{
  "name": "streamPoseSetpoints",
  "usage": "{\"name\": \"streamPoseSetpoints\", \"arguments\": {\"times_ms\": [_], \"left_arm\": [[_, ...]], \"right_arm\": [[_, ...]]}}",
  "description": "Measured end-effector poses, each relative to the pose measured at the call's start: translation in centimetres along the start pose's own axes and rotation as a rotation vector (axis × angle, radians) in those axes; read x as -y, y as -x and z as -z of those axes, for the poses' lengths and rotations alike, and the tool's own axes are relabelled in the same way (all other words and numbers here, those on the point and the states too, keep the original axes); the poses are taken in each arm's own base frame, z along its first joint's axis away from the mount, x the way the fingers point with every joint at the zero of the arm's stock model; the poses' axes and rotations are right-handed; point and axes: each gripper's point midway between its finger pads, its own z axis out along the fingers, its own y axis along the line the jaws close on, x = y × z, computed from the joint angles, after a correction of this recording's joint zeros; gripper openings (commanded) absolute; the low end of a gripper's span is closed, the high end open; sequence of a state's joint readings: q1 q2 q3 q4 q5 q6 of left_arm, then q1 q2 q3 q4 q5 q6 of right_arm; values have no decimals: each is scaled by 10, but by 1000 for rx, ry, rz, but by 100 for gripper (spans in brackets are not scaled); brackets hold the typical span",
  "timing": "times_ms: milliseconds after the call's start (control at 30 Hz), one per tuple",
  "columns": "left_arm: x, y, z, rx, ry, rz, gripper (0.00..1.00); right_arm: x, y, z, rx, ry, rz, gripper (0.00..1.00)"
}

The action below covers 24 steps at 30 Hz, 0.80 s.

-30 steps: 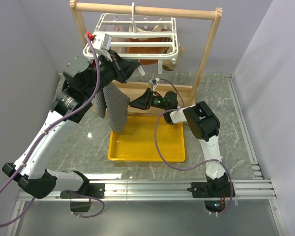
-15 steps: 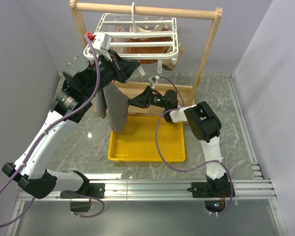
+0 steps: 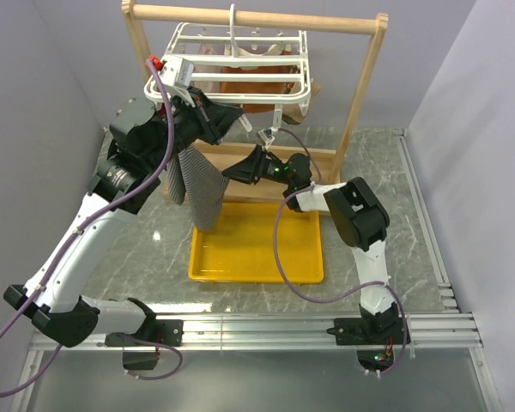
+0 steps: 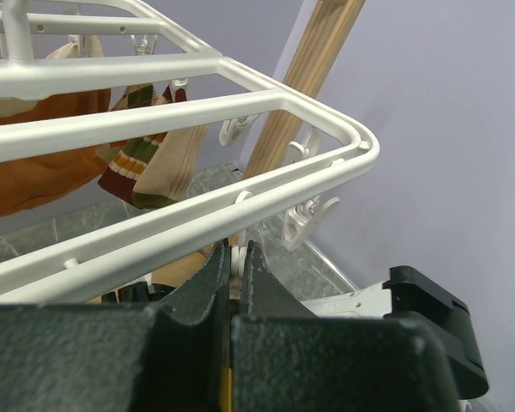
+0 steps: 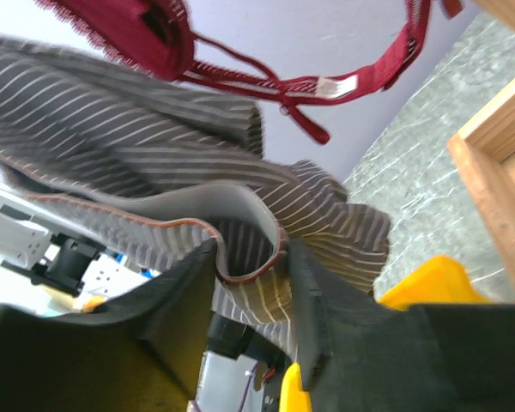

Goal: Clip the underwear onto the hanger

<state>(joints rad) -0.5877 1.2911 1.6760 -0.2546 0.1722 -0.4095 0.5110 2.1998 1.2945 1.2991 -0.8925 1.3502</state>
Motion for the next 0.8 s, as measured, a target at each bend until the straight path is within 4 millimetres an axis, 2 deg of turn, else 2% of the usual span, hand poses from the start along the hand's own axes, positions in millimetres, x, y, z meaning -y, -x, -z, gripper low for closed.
{"name": "streamPoseSetpoints", "arguments": {"times_ms": [67,200,433,633,800], "left_arm": [[-1,0,0,-1,4,0,0],[-4,-1,1,-5,10,0,0],[-6,-4,1,-16,15,1,0],[-15,-16,6,-39,35,3,0],[-18,-17,7,-46,45,-1,0]], "right_arm": [[-7,-3,3,-8,2,4,36],[-34,-7,12,-32,23,38,0],[-83,-3,28,-72,75,120,0],[-100,4,42,-91,89,185,0],[-116,14,50,-79,102,300,0]]}}
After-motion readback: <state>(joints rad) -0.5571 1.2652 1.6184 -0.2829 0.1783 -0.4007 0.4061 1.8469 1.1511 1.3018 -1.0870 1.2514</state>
